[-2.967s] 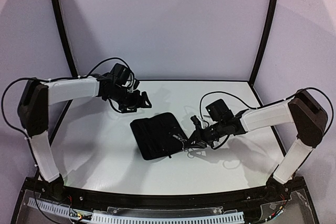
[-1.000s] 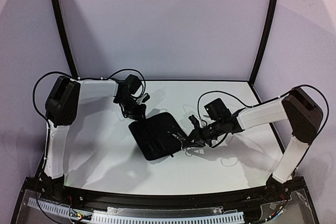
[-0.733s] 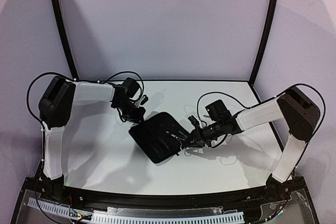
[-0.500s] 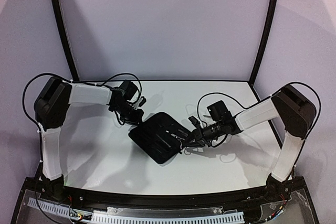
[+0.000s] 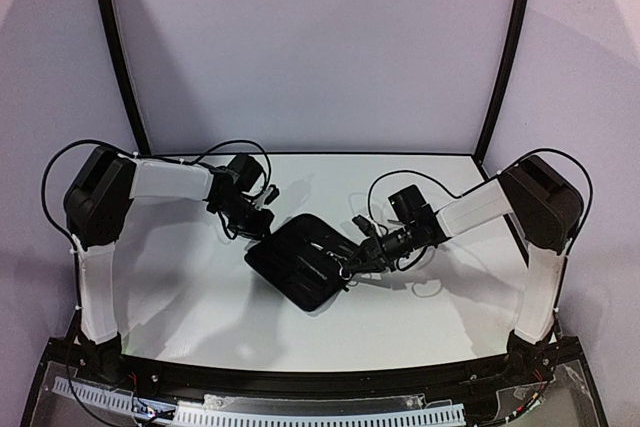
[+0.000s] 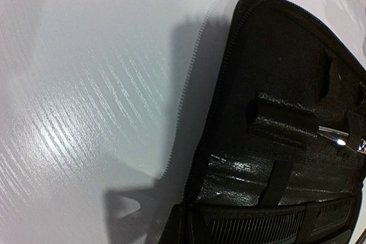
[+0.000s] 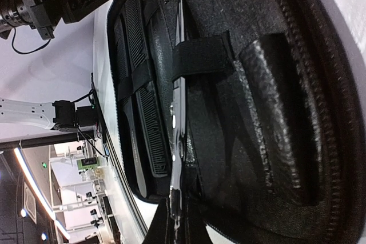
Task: Sort the hair-cutting tools
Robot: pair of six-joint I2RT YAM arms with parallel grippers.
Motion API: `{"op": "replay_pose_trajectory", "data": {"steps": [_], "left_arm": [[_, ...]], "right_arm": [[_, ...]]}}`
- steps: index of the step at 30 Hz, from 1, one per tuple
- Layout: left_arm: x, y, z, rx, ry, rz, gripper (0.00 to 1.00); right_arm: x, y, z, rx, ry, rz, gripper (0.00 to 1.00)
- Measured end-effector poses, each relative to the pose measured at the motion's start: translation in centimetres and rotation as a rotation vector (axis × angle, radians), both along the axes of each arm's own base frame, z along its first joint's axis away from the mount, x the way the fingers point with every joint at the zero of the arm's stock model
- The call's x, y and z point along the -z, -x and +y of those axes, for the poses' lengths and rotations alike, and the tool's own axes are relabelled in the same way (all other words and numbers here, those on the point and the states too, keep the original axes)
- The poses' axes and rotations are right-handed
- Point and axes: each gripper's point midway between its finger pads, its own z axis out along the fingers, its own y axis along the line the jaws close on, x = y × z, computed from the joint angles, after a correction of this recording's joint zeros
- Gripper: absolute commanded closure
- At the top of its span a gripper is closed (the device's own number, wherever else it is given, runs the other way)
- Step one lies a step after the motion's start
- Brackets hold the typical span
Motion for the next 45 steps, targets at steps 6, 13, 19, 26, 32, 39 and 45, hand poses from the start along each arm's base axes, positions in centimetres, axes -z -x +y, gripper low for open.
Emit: {"op": "replay_pose_trajectory", "data": {"steps": [6, 13, 19, 26, 32, 39, 45], "left_arm": [[-0.1, 0.1, 0.1, 0.01, -0.012, 0.005, 0.99], [0.0, 0.1, 0.1, 0.02, -0.019, 0.007, 0.99], [0.0, 0.0, 0.1, 0.028, -0.031, -0.001, 0.99], [0.1, -0.1, 0.0, 0.039, -0.048, 0.01, 0.99], [0.1, -0.1, -0.1, 0.043, -0.05, 0.016, 0.99], [0.1, -0.1, -0.1, 0.046, -0.049, 0.021, 0.99], [0.1, -0.2, -0.2, 0.049, -0.05, 0.027, 0.99]], "right_arm": [[0.5, -0.2, 0.4, -0.031, -0.016, 0.005, 1.0], [0.6, -0.7, 0.8, -0.06, -0.024, 0.004, 1.0], [0.5, -0.4, 0.3, -0.087, -0.032, 0.009, 1.0], [0.4, 0.1, 0.0, -0.122, -0.04, 0.035, 1.0], [0.5, -0.6, 0.6, -0.129, -0.052, 0.051, 1.0], [0.5, -1.3, 1.3, -0.14, -0.075, 0.061, 1.0], [0.5, -2.1, 1.8, -0.149, -0.08, 0.058, 1.0]]}}
